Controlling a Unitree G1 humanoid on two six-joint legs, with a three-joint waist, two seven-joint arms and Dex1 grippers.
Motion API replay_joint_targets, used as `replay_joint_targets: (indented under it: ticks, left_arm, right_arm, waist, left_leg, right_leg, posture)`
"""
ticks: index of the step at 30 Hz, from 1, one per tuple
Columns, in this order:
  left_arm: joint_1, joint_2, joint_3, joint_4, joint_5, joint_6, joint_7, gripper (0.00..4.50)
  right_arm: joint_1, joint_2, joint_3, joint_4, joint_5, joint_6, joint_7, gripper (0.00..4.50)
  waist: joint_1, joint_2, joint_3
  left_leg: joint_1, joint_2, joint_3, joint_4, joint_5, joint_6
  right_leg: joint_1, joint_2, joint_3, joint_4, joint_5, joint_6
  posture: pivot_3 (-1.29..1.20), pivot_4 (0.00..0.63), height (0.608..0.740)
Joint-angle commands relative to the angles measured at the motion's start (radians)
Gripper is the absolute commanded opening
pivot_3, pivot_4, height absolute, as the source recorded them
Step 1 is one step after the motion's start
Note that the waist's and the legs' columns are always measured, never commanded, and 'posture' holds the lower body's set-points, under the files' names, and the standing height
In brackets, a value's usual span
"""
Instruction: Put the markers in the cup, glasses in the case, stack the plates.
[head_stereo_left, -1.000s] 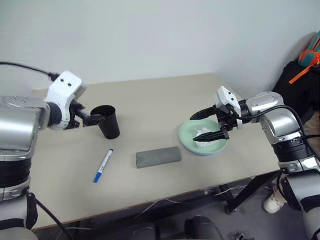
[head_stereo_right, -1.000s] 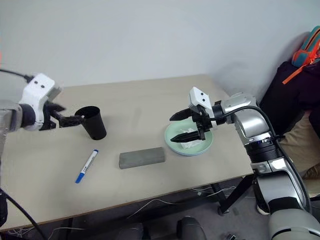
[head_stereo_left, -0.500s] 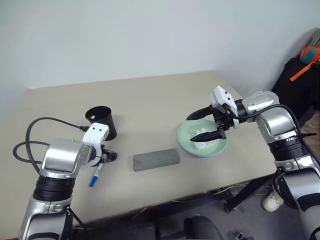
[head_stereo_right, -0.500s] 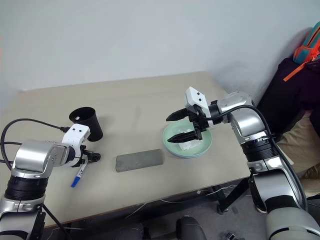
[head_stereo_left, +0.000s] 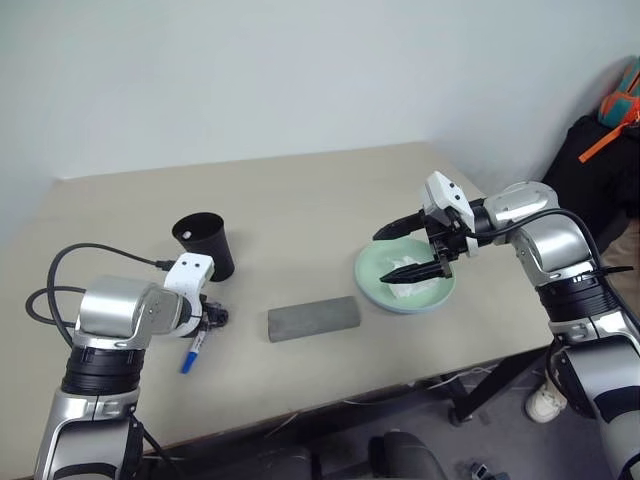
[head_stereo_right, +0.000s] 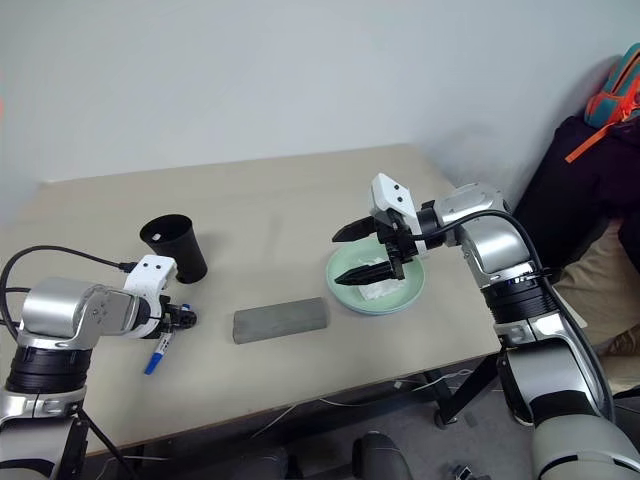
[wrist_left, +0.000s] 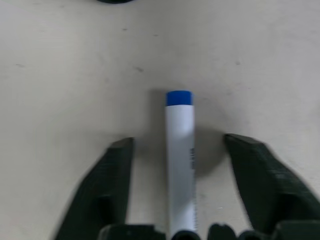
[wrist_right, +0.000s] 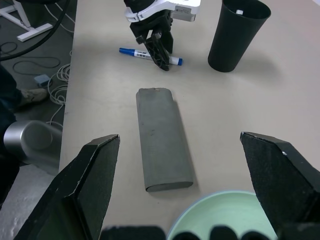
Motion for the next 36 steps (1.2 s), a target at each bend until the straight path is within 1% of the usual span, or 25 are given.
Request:
replay_joint_targets:
  ticks: [1, 5, 6, 9, 12, 16, 18, 21, 23, 26, 29, 31, 33, 36]
  left_arm:
    - [-0.016, 0.034, -0.001, 0.012, -0.049, 0.007, 0.058, 1.63]
    - [-0.012, 0.048, -0.011, 0.012, -0.110, 0.007, 0.097, 0.23]
    - [-0.010, 0.055, -0.019, 0.012, -0.125, 0.007, 0.104, 0.10]
    - [-0.013, 0.072, -0.039, 0.008, -0.152, 0.007, 0.123, 0.10]
    - [-0.019, 0.118, -0.100, -0.041, -0.172, 0.007, 0.085, 0.10]
    - [-0.055, 0.160, -0.139, -0.137, -0.229, 0.007, -0.045, 0.10]
    - [-0.071, 0.165, -0.127, -0.194, -0.259, -0.046, -0.126, 0.10]
    - [-0.067, 0.169, -0.102, -0.279, -0.294, -0.233, -0.289, 0.10]
    - [-0.073, 0.117, -0.047, -0.261, -0.293, -0.366, -0.340, 0.10]
    - [-0.090, 0.034, 0.002, -0.220, -0.219, -0.593, -0.323, 0.10]
    - [-0.105, -0.030, 0.013, -0.181, -0.141, -0.775, -0.307, 0.10]
    - [-0.117, -0.076, 0.008, -0.136, -0.061, -0.909, -0.267, 0.10]
    - [-0.171, -0.168, 0.014, 0.000, 0.060, -1.109, -0.138, 0.10]
    - [-0.226, -0.215, 0.016, 0.164, 0.175, -1.319, -0.080, 0.10]
  right_arm:
    - [-0.018, -0.001, -0.020, -0.021, 0.011, -0.005, -0.005, 4.18]
    - [-0.018, -0.003, -0.021, -0.020, 0.011, -0.009, -0.005, 4.18]
    - [-0.018, -0.003, -0.022, -0.019, 0.010, -0.010, -0.005, 4.18]
    - [-0.021, 0.000, -0.022, -0.016, 0.009, -0.011, -0.007, 4.18]
    - [-0.025, 0.001, -0.021, -0.010, 0.008, -0.014, -0.008, 4.18]
    - [-0.029, 0.004, -0.021, -0.002, 0.006, -0.018, -0.009, 4.18]
    - [-0.030, 0.007, -0.020, 0.000, 0.006, -0.020, -0.010, 4.18]
    - [-0.034, 0.012, -0.021, 0.006, 0.003, -0.024, -0.012, 4.18]
    - [-0.037, 0.017, -0.022, 0.010, 0.003, -0.026, -0.014, 4.18]
    - [-0.036, 0.020, -0.023, 0.010, 0.004, -0.028, -0.017, 4.18]
    - [-0.032, 0.019, -0.023, 0.005, 0.006, -0.026, -0.019, 4.18]
    - [-0.031, 0.020, -0.024, 0.005, 0.008, -0.027, -0.019, 4.18]
    - [-0.030, 0.025, -0.024, 0.001, 0.012, -0.024, -0.022, 4.18]
    - [-0.029, 0.027, -0.025, -0.002, 0.013, -0.022, -0.025, 4.18]
  waist:
    - [-0.001, 0.000, 0.000]
    - [0.000, 0.000, 0.000]
    - [0.000, 0.000, 0.000]
    - [0.000, 0.000, 0.000]
    - [-0.002, 0.000, 0.000]
    - [0.000, -0.001, 0.000]
    - [0.002, -0.001, 0.000]
    - [0.002, -0.001, 0.000]
    - [0.002, -0.001, 0.001]
    - [0.002, -0.001, 0.001]
    - [0.002, -0.001, 0.001]
    - [0.002, -0.001, 0.000]
    - [0.003, -0.001, 0.000]
    - [0.004, -0.002, 0.000]
  left_leg:
    - [0.000, 0.000, 0.000, 0.000, 0.000, 0.000]
    - [0.000, 0.000, 0.000, 0.000, 0.000, 0.000]
    - [0.000, 0.000, 0.000, 0.000, 0.000, 0.000]
    - [0.000, 0.000, 0.000, -0.001, 0.000, 0.000]
    - [0.000, 0.000, 0.000, -0.001, 0.000, 0.000]
    - [-0.001, -0.001, 0.000, -0.002, -0.001, -0.002]
    - [-0.002, -0.001, 0.000, -0.002, -0.001, -0.002]
    - [-0.002, -0.002, -0.001, -0.002, -0.001, -0.002]
    - [-0.002, -0.002, 0.000, -0.002, -0.001, -0.002]
    - [-0.002, -0.002, 0.000, -0.002, 0.000, 0.000]
    - [-0.002, -0.002, 0.000, -0.002, 0.001, 0.001]
    - [-0.002, -0.002, 0.001, -0.002, 0.002, 0.002]
    - [-0.001, -0.003, 0.001, -0.002, 0.002, 0.002]
    - [-0.001, -0.004, 0.002, -0.001, 0.004, 0.003]
  right_leg:
    - [0.000, 0.000, 0.000, 0.000, 0.000, 0.000]
    - [0.000, 0.000, 0.000, 0.000, 0.000, 0.000]
    - [0.000, 0.000, 0.000, 0.000, 0.000, 0.000]
    - [0.000, 0.000, 0.000, 0.000, 0.000, 0.000]
    - [-0.001, 0.000, 0.000, -0.001, -0.001, -0.001]
    - [-0.002, 0.000, 0.000, -0.001, -0.001, -0.001]
    - [-0.002, 0.000, 0.000, -0.001, -0.001, -0.002]
    - [-0.002, 0.000, 0.001, -0.002, -0.001, -0.002]
    - [-0.002, 0.000, 0.001, -0.002, -0.001, -0.002]
    - [-0.001, 0.000, 0.001, -0.002, -0.001, -0.002]
    - [-0.001, 0.000, 0.001, -0.002, -0.001, -0.002]
    - [-0.001, 0.000, 0.002, -0.002, -0.001, -0.002]
    - [0.000, 0.000, 0.002, -0.002, -0.001, -0.002]
    - [0.002, 0.000, 0.002, -0.003, -0.001, -0.001]
  posture:
    - [0.00, 0.000, 0.738]
    - [0.00, 0.000, 0.738]
    - [0.00, 0.000, 0.738]
    - [0.00, 0.000, 0.738]
    - [0.00, 0.000, 0.738]
    - [0.00, 0.000, 0.738]
    - [0.00, 0.000, 0.738]
    - [0.00, 0.000, 0.738]
    - [0.00, 0.000, 0.738]
    - [0.00, 0.000, 0.738]
    - [0.00, 0.000, 0.738]
    - [0.00, 0.000, 0.738]
    - [0.00, 0.000, 0.738]
    - [0.00, 0.000, 0.738]
